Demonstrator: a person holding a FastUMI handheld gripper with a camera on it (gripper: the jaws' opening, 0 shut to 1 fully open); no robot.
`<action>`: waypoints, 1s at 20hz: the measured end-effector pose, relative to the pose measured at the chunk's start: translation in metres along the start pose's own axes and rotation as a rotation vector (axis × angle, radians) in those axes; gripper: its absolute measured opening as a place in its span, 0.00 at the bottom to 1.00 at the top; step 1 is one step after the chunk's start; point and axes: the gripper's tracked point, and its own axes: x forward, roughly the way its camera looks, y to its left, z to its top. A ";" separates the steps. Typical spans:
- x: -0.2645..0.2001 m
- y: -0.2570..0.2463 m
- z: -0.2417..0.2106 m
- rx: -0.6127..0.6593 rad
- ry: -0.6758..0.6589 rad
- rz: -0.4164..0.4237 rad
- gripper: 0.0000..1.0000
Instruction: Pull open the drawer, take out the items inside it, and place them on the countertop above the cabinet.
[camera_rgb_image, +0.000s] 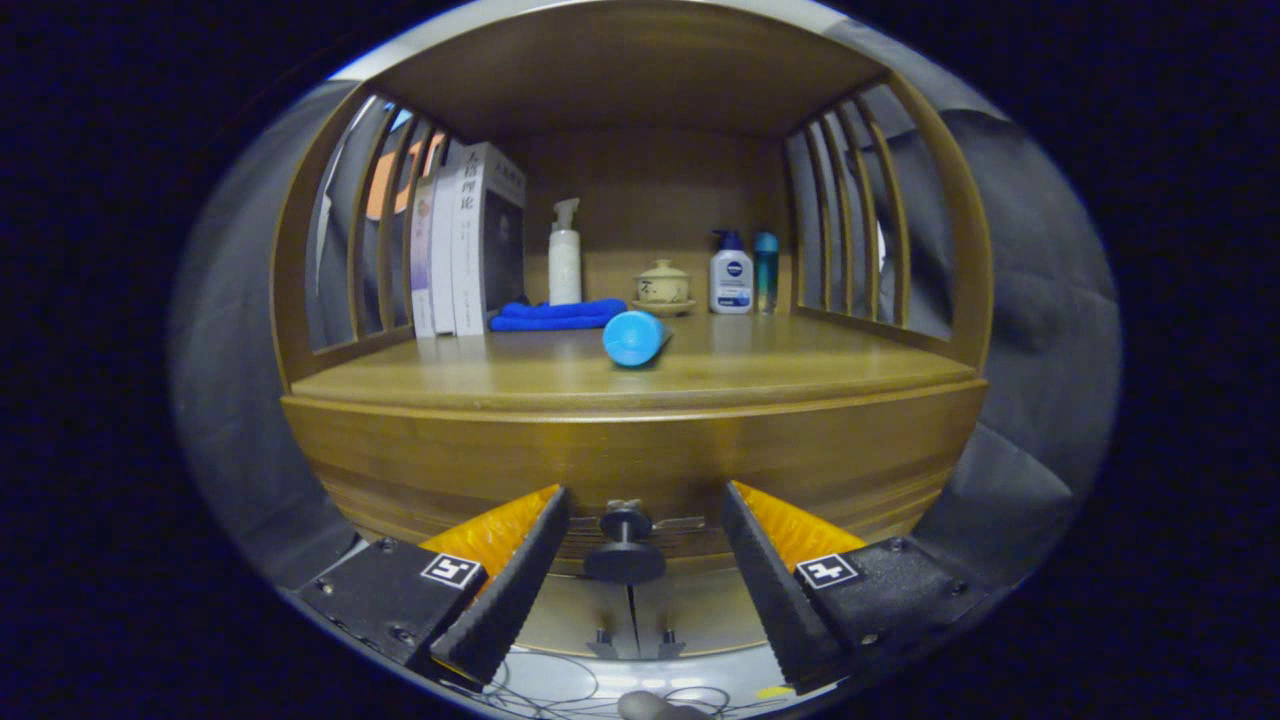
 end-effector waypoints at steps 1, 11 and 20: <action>-0.012 -0.010 0.001 -0.006 -0.015 -0.008 0.99; -0.188 -0.061 0.040 0.030 -0.145 -0.002 0.97; -0.266 -0.078 0.060 -0.012 -0.246 0.014 0.97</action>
